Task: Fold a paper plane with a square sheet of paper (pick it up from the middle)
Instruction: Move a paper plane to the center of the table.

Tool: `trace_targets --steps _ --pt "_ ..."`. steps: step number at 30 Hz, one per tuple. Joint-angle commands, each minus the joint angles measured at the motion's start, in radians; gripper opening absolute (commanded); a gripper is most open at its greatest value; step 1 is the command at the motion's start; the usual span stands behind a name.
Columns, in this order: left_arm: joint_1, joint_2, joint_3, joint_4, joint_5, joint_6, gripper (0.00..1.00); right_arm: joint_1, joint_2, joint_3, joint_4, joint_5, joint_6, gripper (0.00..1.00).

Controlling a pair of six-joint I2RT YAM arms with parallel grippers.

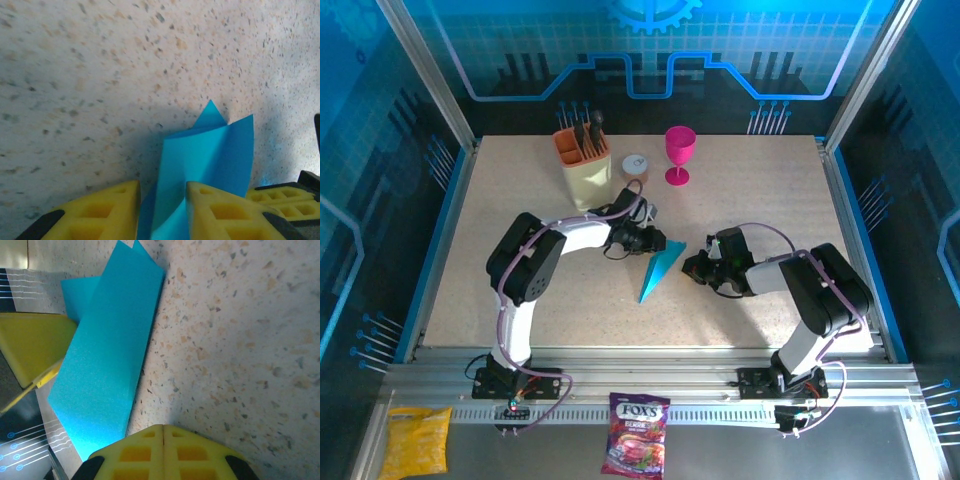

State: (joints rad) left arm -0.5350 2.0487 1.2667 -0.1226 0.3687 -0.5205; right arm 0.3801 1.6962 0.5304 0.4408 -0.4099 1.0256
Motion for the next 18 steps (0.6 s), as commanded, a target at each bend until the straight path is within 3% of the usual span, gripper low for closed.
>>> trace_targets --steps 1,5,13,18 --pt "-0.022 -0.034 -0.02 0.025 0.042 0.006 0.29 0.046 0.109 0.011 0.118 0.017 0.008 0.0" --pt "-0.049 -0.064 -0.054 0.059 0.049 -0.012 0.24 0.049 0.126 0.009 0.132 0.017 0.013 0.0" --pt "-0.09 -0.108 -0.128 0.155 0.039 -0.084 0.0 0.056 0.139 0.009 0.146 0.011 0.022 0.0" --pt "-0.092 -0.179 -0.191 0.188 -0.021 -0.119 0.0 0.057 0.082 0.008 0.106 0.005 0.006 0.0"
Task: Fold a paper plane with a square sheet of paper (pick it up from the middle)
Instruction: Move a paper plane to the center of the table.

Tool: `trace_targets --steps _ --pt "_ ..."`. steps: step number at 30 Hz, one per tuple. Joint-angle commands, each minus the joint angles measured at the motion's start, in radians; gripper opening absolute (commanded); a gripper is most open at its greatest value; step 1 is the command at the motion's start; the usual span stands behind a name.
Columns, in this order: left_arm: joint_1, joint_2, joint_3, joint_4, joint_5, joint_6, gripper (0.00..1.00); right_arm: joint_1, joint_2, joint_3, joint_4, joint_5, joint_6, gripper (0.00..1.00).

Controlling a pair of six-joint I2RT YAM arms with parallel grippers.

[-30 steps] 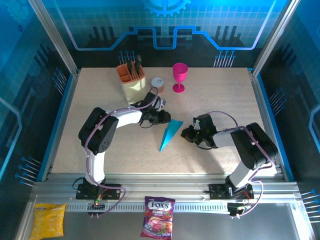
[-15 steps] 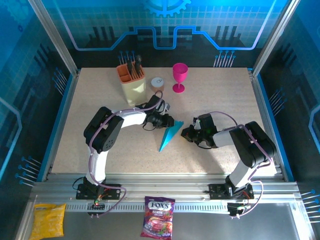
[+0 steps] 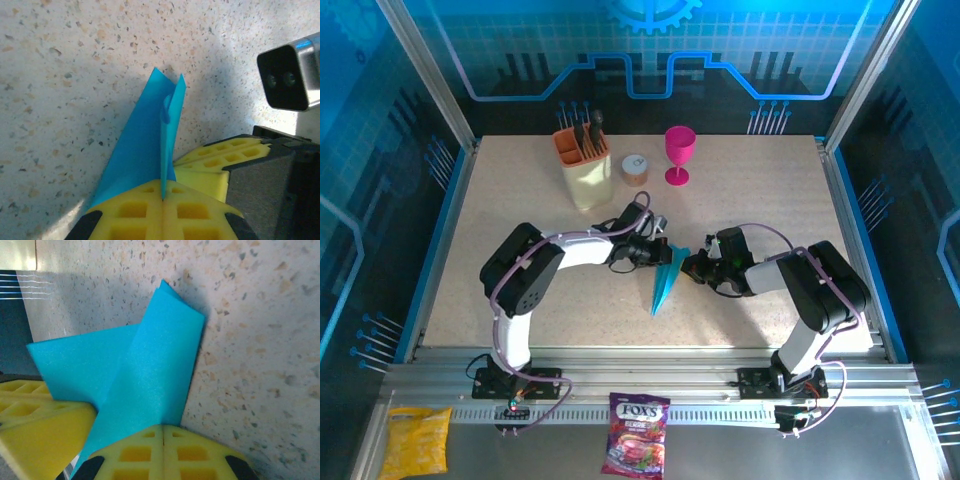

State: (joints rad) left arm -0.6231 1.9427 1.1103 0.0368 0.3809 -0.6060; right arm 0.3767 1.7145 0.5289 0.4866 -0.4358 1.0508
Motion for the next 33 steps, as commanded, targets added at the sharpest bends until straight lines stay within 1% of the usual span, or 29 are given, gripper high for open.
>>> trace_targets --steps 1,3,5,8,12,14,18,21,25,28,29,30,33 --pt "-0.004 -0.103 -0.047 0.009 -0.072 -0.027 0.0 0.06 0.038 0.003 0.049 0.034 -0.022 0.0" --pt "-0.004 -0.181 -0.068 -0.057 -0.176 0.005 0.0 0.062 -0.033 -0.007 -0.008 0.047 -0.039 0.0" --pt "-0.007 -0.253 -0.076 -0.161 -0.3 0.044 0.0 0.068 -0.112 -0.014 -0.085 0.06 -0.066 0.0" --pt "-0.009 -0.331 -0.08 -0.304 -0.471 0.083 0.0 0.098 -0.234 -0.018 -0.222 0.098 -0.112 0.0" --pt "-0.019 -0.371 -0.086 -0.434 -0.676 0.122 0.0 0.185 -0.392 -0.012 -0.419 0.203 -0.176 0.0" --pt "-0.019 -0.364 -0.097 -0.458 -0.739 0.133 0.0 0.223 -0.452 -0.01 -0.479 0.244 -0.184 0.0" --pt "-0.022 -0.319 -0.113 -0.431 -0.753 0.131 0.0 0.283 -0.561 -0.009 -0.566 0.323 -0.189 0.0" --pt "-0.037 -0.262 -0.103 -0.409 -0.747 0.129 0.0 0.3 -0.614 -0.007 -0.619 0.356 -0.195 0.0" --pt "-0.059 -0.2 -0.093 -0.387 -0.745 0.126 0.0 0.303 -0.647 0.005 -0.666 0.371 -0.213 0.0" --pt "-0.063 -0.182 -0.097 -0.378 -0.735 0.117 0.0 0.304 -0.651 0.009 -0.674 0.371 -0.219 0.0" --pt "-0.063 -0.184 -0.103 -0.372 -0.731 0.115 0.07 0.306 -0.65 0.01 -0.672 0.371 -0.219 0.0" --pt "-0.063 -0.186 -0.109 -0.366 -0.728 0.112 0.16 0.306 -0.647 0.01 -0.671 0.37 -0.219 0.0" --pt "-0.063 -0.201 -0.127 -0.354 -0.715 0.107 0.29 0.309 -0.632 0.011 -0.66 0.365 -0.222 0.0"
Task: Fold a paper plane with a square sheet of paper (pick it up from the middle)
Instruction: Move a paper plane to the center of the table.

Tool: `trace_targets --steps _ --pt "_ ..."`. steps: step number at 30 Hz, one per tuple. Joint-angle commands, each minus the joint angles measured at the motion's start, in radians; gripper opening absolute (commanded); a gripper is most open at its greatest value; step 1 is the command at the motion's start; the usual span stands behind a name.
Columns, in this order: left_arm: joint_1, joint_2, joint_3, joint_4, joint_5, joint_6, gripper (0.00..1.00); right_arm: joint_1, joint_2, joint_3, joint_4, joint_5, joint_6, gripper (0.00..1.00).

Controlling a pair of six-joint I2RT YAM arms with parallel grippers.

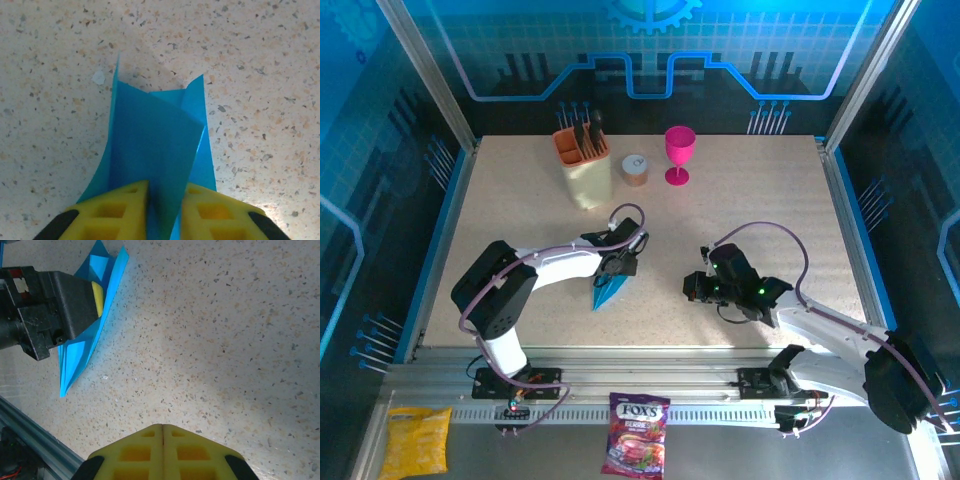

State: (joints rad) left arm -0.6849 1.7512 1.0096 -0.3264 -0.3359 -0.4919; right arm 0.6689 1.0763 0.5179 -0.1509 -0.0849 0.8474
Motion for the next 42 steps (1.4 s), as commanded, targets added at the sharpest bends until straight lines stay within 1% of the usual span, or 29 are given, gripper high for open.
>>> trace_targets --steps 1,4,8,10,14,18,31,42 --pt "-0.001 -0.016 -0.029 0.013 0.005 -0.006 0.34 0.016 0.011 0.022 -0.018 0.012 -0.019 0.0" --pt "0.0 -0.033 -0.039 0.016 0.012 -0.007 0.43 0.023 0.03 0.032 -0.011 0.006 -0.024 0.0" --pt "0.001 -0.058 -0.047 0.015 0.015 -0.001 0.51 0.031 0.055 0.04 -0.001 0.003 -0.027 0.0" --pt "0.002 -0.072 -0.049 0.016 0.015 0.001 0.58 0.036 0.068 0.045 0.002 0.001 -0.028 0.0" --pt "0.004 -0.102 -0.058 0.013 0.023 0.007 0.64 0.044 0.089 0.053 0.01 -0.001 -0.03 0.0" --pt "0.007 -0.116 -0.07 0.015 0.033 0.009 0.68 0.049 0.107 0.058 0.017 0.0 -0.03 0.0" --pt "0.008 -0.083 -0.137 0.073 0.044 -0.005 0.71 0.052 0.116 0.066 0.011 0.002 -0.029 0.0" --pt "0.008 -0.143 -0.077 0.025 0.057 0.024 0.73 0.057 0.116 0.082 0.009 0.001 -0.029 0.0"
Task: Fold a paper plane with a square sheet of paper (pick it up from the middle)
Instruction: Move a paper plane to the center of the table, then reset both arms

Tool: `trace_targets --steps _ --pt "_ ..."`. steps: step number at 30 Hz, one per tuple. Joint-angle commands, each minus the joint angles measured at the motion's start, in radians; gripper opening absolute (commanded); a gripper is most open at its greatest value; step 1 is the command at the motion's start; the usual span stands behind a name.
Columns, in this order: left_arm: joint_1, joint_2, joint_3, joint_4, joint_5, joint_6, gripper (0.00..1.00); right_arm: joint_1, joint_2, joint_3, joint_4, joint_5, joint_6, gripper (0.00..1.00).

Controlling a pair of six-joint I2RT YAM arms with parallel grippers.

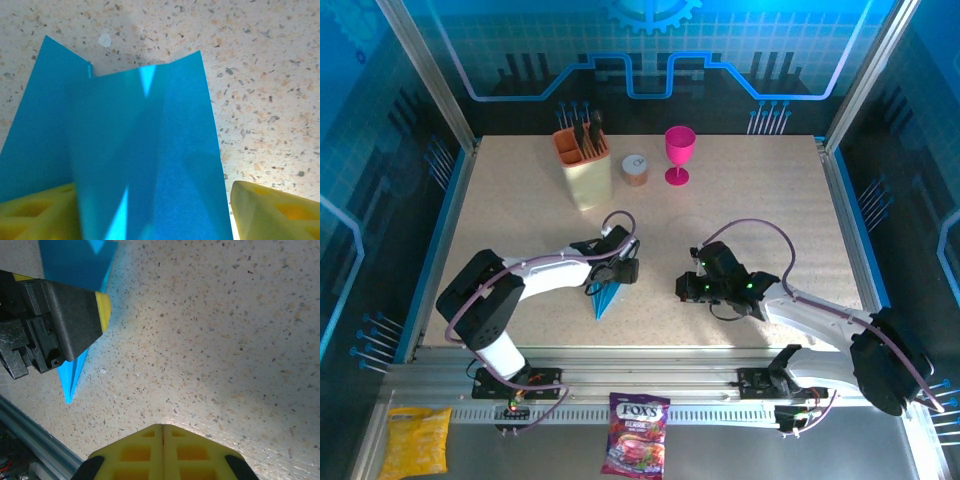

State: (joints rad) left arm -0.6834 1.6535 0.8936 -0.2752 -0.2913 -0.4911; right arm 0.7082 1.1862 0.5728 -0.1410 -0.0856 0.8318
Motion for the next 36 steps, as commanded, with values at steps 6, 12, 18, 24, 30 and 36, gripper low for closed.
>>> trace_targets --steps 6,12,18,24,30,36 --pt "0.009 -0.064 0.059 -0.044 0.01 0.035 0.73 0.021 0.01 0.029 0.0 0.003 -0.013 0.0" --pt "0.013 -0.091 0.085 -0.065 0.008 0.045 0.73 0.022 0.006 0.029 -0.001 0.006 -0.014 0.0" --pt "0.037 -0.185 0.173 -0.137 -0.016 0.077 0.79 0.018 -0.043 0.075 -0.091 0.067 -0.046 0.1" --pt "0.096 -0.332 0.281 -0.199 -0.116 0.125 1.0 -0.083 -0.16 0.222 -0.368 0.311 -0.13 0.8" --pt "0.197 -0.484 0.141 0.032 -0.339 0.223 1.0 -0.342 -0.262 0.218 -0.329 0.53 -0.204 0.99" --pt "0.404 -0.625 -0.135 0.352 -0.319 0.291 1.0 -0.572 -0.18 0.168 -0.18 0.531 -0.353 0.99"
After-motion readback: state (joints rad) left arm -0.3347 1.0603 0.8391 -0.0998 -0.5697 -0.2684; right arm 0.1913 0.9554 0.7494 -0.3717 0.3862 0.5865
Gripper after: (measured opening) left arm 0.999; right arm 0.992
